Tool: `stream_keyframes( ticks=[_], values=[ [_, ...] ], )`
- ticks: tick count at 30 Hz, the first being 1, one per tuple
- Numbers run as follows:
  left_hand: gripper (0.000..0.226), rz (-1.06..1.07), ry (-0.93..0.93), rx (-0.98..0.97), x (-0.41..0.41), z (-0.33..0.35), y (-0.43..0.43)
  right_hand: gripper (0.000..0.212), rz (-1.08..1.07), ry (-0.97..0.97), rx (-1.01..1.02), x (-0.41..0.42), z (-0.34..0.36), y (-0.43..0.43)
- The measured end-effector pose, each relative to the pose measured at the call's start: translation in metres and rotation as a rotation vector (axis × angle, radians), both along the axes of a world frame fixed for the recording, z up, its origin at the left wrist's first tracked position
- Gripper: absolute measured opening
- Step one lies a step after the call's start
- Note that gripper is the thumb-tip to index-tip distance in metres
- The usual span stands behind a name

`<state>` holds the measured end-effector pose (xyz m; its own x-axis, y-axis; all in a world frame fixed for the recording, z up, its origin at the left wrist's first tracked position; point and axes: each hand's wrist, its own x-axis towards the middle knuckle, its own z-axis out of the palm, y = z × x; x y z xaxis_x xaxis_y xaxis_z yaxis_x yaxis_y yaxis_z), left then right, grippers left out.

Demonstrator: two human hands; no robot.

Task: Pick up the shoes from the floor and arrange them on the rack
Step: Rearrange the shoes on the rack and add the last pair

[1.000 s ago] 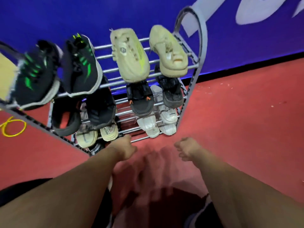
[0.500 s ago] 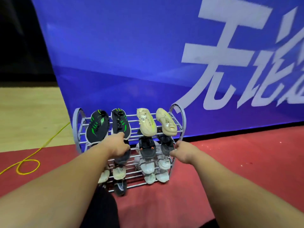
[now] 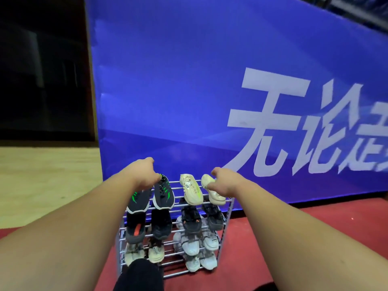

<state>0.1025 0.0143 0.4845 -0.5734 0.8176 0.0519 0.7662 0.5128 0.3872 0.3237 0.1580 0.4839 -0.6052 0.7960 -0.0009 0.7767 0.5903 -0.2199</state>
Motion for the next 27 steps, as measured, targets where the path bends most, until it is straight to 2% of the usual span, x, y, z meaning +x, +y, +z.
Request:
stream_keyframes(
  ticks=[16,22,27],
  values=[
    [0.072,0.071,0.124,0.053,-0.021,0.049,-0.013,0.055,0.124,0.08,0.127,-0.034,0.055,-0.007],
    [0.071,0.093,0.11,0.034,-0.049,0.029,-0.01,0.057,0.135,0.057,0.086,-0.073,0.034,0.005],
    [0.068,0.127,0.044,0.009,-0.079,-0.019,-0.005,0.056,0.153,0.115,-0.036,-0.122,-0.016,0.013]
  ],
)
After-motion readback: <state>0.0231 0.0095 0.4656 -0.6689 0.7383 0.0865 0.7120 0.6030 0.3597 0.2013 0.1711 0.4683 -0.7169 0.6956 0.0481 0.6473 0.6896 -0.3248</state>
